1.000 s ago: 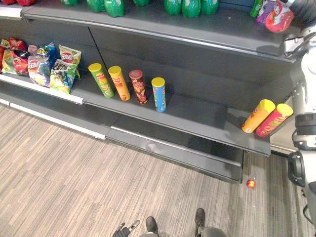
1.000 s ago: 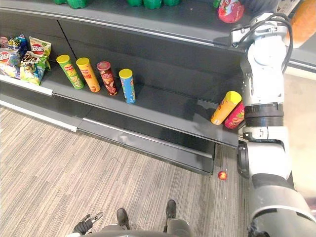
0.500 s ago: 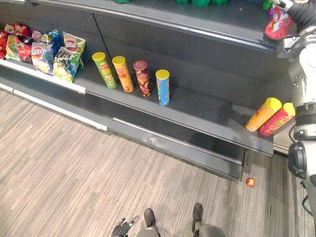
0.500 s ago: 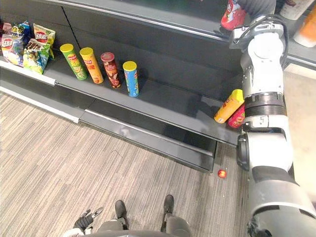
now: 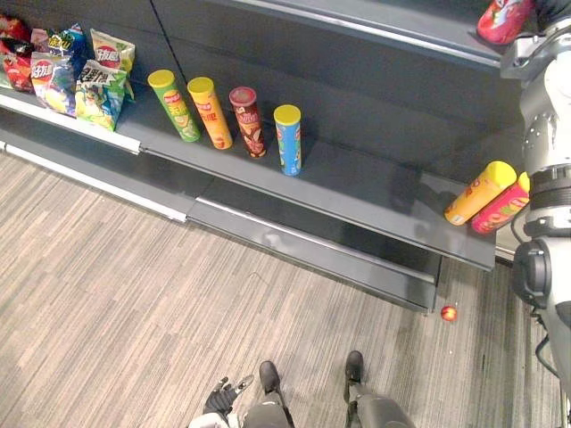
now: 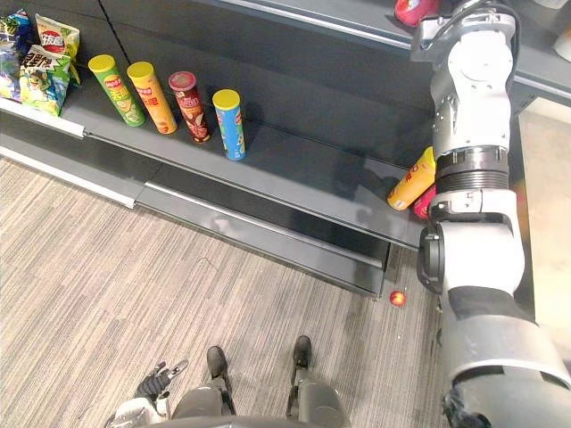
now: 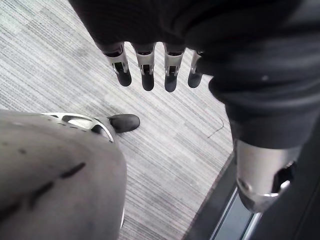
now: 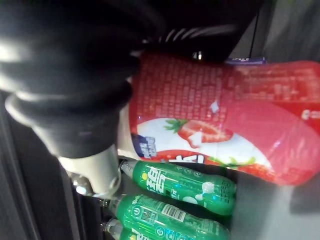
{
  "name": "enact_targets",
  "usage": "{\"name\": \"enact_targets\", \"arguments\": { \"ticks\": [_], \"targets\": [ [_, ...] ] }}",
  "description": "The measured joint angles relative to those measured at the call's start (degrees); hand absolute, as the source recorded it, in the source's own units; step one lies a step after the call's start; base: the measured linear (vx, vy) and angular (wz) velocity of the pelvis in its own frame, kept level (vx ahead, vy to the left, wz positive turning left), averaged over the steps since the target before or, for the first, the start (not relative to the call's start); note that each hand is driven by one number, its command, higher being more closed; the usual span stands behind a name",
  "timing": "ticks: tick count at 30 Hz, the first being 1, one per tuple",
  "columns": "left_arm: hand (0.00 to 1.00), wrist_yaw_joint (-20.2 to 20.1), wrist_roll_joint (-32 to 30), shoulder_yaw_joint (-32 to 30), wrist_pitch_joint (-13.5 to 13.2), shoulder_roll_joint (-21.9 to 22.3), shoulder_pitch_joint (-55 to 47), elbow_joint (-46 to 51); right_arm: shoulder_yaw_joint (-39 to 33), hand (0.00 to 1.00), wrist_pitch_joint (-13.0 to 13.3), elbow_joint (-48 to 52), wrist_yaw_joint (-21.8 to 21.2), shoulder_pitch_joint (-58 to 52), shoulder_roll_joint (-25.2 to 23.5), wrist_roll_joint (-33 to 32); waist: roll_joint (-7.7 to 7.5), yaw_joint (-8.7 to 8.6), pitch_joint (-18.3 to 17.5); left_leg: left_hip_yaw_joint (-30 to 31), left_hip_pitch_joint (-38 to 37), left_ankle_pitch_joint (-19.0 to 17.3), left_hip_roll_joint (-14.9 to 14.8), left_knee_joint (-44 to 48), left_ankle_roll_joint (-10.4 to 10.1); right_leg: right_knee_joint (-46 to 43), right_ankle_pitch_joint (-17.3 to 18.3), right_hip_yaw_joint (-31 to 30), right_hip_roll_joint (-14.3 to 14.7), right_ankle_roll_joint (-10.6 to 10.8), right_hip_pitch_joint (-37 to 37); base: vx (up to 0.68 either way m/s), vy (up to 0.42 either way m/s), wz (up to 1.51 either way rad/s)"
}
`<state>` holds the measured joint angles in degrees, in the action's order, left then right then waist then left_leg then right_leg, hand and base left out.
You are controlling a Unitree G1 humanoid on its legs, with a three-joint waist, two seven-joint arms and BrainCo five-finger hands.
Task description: Put the gum and the chips on the shelf.
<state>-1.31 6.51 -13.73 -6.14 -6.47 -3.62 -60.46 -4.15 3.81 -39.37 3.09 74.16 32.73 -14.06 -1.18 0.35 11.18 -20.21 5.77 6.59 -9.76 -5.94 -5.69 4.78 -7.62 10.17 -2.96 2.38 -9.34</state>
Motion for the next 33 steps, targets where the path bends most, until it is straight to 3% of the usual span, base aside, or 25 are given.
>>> {"name": "enact_targets", "arguments": {
  "ticks": [3,4,27,33],
  "targets": [
    [0.00,0.1,0.0,0.0,0.0,0.0,0.0,0.0,-0.1,1.00,0.1,-0.4,0.0,0.1,0.0,0.0,0.02,-0.04,0.0,0.0,0.0,0.1,-0.1,0.0,-0.1,0.0,0.0,0.0,0.1,0.0,0.0,0.00,0.000,0.00],
    [0.00,0.1,0.0,0.0,0.0,0.0,0.0,0.0,-0.2,0.00,0.3,-1.0,0.0,0.4,0.0,0.0,0.04,-0.06,0.0,0.0,0.0,0.1,-0.1,0.0,-0.1,0.0,0.0,0.0,0.1,0.0,0.0,0.00,0.000,0.00],
    [0.00,0.5,0.0,0.0,0.0,0.0,0.0,0.0,-2.3,0.00,-0.1,-6.2,-0.3,0.8,0.0,0.0,0.18,-0.01,0.8,-0.6,-0.9,0.2,-0.1,0.0,-0.1,0.3,0.0,-0.5,0.1,0.0,0.7,0.00,0.000,-0.01],
    [0.00,1.0,-0.1,0.0,0.0,0.0,0.0,0.0,-4.6,0.00,0.2,-3.0,3.1,0.8,0.2,0.1,0.17,-0.08,0.8,-0.8,-1.1,0.2,-0.1,0.0,-0.1,0.4,0.0,-0.5,0.1,0.0,0.8,0.00,0.000,-0.01]
  ]
}}
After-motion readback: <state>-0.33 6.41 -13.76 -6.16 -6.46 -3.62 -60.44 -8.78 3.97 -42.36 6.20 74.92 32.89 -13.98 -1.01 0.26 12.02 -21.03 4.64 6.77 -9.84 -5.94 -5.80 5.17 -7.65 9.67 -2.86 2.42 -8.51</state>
